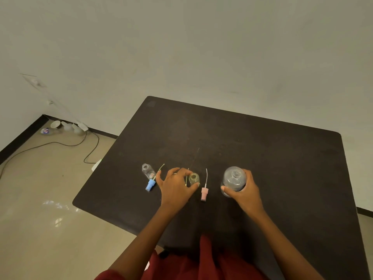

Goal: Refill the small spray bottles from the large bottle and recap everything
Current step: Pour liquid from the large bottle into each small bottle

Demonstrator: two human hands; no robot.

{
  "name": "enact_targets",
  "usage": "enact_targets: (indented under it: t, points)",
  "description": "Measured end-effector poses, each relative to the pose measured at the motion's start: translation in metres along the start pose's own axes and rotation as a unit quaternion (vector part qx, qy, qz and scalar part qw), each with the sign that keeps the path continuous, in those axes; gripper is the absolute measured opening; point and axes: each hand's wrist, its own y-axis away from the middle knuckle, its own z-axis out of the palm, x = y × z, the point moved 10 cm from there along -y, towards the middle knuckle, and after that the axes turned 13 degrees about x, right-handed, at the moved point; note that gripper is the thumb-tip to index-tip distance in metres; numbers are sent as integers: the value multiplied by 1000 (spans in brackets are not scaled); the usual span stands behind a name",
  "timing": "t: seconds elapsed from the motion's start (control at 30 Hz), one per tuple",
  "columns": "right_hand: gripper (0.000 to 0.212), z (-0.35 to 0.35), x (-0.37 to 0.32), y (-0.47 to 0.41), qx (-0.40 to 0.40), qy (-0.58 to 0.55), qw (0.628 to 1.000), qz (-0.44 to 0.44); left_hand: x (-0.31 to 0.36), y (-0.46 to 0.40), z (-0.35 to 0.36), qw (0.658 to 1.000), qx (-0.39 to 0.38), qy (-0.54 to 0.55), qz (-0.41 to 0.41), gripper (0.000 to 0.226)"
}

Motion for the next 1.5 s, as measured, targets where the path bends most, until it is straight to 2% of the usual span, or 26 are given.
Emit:
enact_targets:
  t: [0.17,0.33,0.5,0.67,0.93,1.17,1.5]
  points:
    - [62,-5,-6,4,25,-13,999,-13,5,0,-17,997,21,63,-32,22]
    - [61,-20,-41,4,58,-48,996,-52,15,0,-36,988,29,144,-45,24]
    - [65,-37,-83,2,70,-64,989,-115,33,2,-58,953,30,294,-62,24]
    - [69,-48,-124,2,71,-43,980,-182,56,3,-78,932,35,358,-32,26]
    - [74,-68,-182,5,98,23,960,-260,90,-2,-113,921,47,387,15,32]
    - [72,-86,-235,13,113,95,928,-342,115,0,-142,904,46,423,45,36]
    - [78,-97,-268,15,128,148,894,-402,132,-3,-165,890,49,449,65,32]
